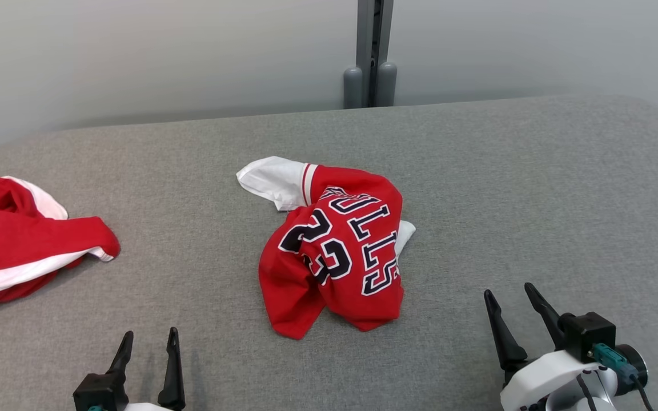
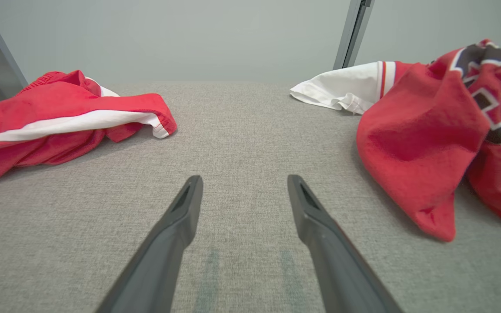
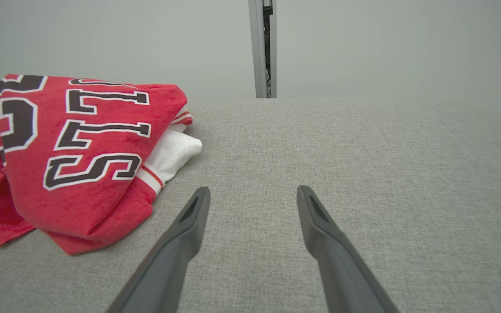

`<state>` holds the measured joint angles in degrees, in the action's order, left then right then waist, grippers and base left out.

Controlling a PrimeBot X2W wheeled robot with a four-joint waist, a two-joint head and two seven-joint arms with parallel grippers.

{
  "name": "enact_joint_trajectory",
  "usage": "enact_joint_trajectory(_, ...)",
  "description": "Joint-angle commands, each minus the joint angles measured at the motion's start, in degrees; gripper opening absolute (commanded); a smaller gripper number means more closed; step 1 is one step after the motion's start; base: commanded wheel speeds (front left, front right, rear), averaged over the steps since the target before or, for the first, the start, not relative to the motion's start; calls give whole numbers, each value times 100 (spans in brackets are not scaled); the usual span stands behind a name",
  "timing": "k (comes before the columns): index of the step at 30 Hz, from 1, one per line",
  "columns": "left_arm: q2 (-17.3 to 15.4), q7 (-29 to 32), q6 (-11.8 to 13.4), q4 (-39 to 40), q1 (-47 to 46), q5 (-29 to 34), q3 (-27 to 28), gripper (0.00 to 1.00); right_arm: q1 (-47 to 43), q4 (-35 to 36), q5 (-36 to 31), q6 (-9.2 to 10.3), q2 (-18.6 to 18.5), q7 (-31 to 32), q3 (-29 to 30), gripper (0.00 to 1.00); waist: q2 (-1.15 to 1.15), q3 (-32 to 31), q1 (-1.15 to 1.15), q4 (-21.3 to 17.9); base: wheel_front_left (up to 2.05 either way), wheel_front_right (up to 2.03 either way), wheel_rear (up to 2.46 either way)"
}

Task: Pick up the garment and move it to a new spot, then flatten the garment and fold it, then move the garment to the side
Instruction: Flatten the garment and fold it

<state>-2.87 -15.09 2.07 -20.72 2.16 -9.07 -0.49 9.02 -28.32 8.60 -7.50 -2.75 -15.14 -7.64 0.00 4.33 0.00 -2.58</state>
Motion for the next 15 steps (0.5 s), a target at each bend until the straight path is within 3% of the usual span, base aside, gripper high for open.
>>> enact_joint_trajectory(1,-16,-11,-35,38,-54,35,19,100,57,12,27,2,-32,0,9,100,0,48,0,42,0,0,0)
enact_joint_trajectory(15,-18,-12,-42,73,-456,-174,-606,100,988,-434,163,2,-52,0,24,100,0,700,0,928,0,0,0)
